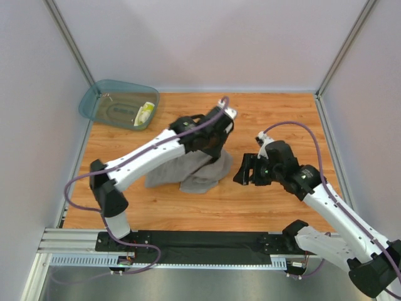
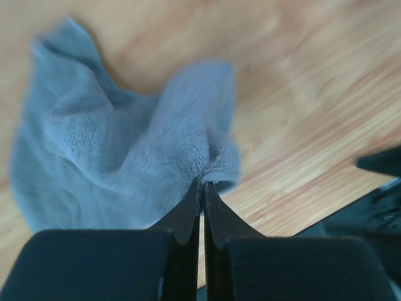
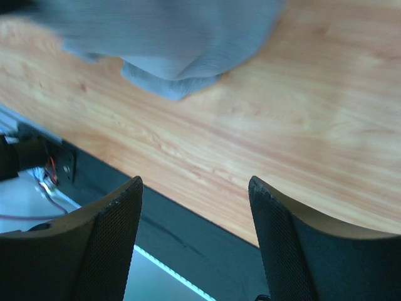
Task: Roll the towels
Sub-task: Move the towel to the center of the board, then flatten the towel
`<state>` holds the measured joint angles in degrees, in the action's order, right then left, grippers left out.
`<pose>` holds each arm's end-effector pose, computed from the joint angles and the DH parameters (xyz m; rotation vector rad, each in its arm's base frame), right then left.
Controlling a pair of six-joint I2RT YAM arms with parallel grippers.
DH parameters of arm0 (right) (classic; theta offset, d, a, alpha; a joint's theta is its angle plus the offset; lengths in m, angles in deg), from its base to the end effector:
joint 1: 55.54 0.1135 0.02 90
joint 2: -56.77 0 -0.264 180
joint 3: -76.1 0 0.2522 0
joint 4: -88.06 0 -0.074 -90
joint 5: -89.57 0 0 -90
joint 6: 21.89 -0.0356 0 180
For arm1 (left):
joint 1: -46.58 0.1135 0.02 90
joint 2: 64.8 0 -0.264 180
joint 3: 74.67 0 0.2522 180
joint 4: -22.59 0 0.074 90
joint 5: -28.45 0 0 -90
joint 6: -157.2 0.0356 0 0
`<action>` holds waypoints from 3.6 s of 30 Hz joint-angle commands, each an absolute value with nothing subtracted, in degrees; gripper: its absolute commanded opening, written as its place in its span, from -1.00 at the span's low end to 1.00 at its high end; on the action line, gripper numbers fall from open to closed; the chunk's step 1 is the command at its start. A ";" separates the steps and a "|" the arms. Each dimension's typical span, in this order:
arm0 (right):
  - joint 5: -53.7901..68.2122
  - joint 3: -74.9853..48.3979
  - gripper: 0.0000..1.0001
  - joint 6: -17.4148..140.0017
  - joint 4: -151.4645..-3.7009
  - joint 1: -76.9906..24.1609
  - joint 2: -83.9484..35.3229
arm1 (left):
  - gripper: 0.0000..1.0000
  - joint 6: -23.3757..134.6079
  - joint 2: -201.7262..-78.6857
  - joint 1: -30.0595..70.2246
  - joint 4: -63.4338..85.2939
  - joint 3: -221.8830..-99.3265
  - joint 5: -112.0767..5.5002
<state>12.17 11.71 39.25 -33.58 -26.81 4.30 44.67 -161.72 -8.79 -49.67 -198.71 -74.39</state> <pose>0.1549 0.0938 0.2962 -0.1067 2.4823 0.7179 0.2071 -0.2859 0.4135 0.5639 2.3026 -0.4073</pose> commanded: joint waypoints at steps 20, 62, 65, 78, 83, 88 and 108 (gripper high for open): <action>-8.34 9.61 0.37 31.63 -43.02 0.97 -17.31 | 0.23 35.30 -146.38 0.96 -45.67 -160.89 -84.40; -1.31 1.70 0.19 38.93 -50.66 -10.99 -32.51 | 0.13 36.87 -142.86 25.93 -29.22 -145.47 -65.42; -1.48 -2.33 0.18 38.93 -51.02 -8.96 -37.86 | 0.14 37.14 -138.55 25.93 -31.86 -146.00 -65.24; -4.12 -12.54 0.17 41.39 -49.26 -7.38 -51.42 | 0.15 36.17 -130.63 25.93 -29.76 -135.99 -62.60; -7.89 -16.58 0.16 41.65 -46.02 -5.71 -55.37 | 0.14 36.08 -130.02 25.93 -30.11 -135.90 -62.52; -11.24 -17.91 0.14 41.83 -42.41 -4.04 -58.37 | 0.13 35.82 -127.91 25.93 -30.20 -135.19 -62.34; -10.36 -10.17 -0.93 40.34 -45.40 -4.21 -56.26 | 0.14 34.77 -127.11 24.35 -28.71 -131.95 -59.18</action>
<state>-11.19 -12.92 40.91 -47.59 -4.36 -55.46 35.80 -127.65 25.41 -29.92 -133.25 -61.21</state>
